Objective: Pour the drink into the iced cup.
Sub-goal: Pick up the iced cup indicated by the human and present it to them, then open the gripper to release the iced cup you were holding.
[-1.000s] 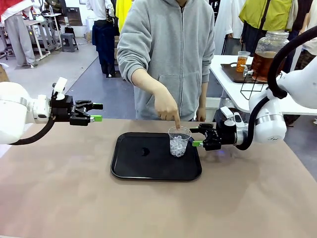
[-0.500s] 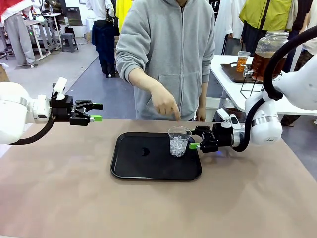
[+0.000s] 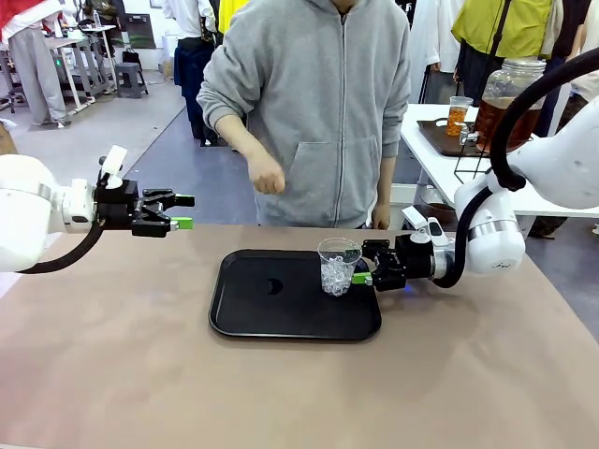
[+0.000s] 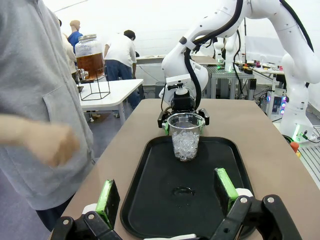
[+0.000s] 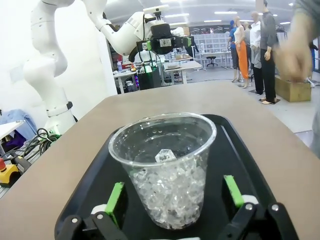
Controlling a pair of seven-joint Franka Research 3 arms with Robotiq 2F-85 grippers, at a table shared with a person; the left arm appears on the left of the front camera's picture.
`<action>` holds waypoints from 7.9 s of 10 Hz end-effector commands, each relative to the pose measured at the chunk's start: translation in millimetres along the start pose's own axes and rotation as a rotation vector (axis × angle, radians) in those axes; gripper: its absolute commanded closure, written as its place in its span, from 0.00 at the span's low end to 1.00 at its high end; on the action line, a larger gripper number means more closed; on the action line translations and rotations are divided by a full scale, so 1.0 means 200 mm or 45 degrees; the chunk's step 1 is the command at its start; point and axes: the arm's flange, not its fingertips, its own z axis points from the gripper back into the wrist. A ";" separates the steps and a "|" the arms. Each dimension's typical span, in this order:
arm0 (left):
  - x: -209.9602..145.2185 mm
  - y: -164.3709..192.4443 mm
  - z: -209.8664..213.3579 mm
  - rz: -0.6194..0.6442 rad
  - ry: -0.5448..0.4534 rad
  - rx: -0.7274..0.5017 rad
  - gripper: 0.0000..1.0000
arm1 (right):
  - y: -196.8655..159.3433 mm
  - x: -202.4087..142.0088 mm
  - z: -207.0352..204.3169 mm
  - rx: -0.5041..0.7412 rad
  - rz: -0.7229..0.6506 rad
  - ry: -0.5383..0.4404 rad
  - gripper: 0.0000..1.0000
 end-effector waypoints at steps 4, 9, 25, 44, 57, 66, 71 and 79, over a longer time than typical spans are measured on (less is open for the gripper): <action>0.01 0.00 0.00 0.003 -0.003 -0.005 0.00 | -0.04 0.00 -0.09 0.051 0.007 0.002 0.00; 0.01 0.00 0.00 0.003 -0.003 -0.005 0.00 | -0.06 0.02 -0.16 0.091 0.004 0.001 0.00; 0.01 0.00 0.00 0.003 -0.003 -0.005 0.00 | -0.05 0.29 -0.14 0.176 -0.024 -0.011 0.29; 0.01 0.00 0.00 0.003 -0.003 -0.005 0.00 | -0.07 0.87 -0.09 0.178 0.013 0.038 0.29; 0.01 0.00 0.00 0.003 -0.003 -0.005 0.00 | -0.07 0.87 -0.09 0.178 0.013 0.038 0.29; 0.01 0.00 0.00 0.003 -0.003 -0.005 0.00 | -0.07 0.87 -0.09 0.178 0.013 0.038 0.29; 0.01 0.00 0.00 0.003 -0.003 -0.005 0.00 | -0.07 0.87 -0.09 0.178 0.013 0.038 0.29; 0.01 0.00 0.00 0.003 -0.003 -0.005 0.00 | 0.01 0.80 0.20 0.113 0.024 0.010 0.00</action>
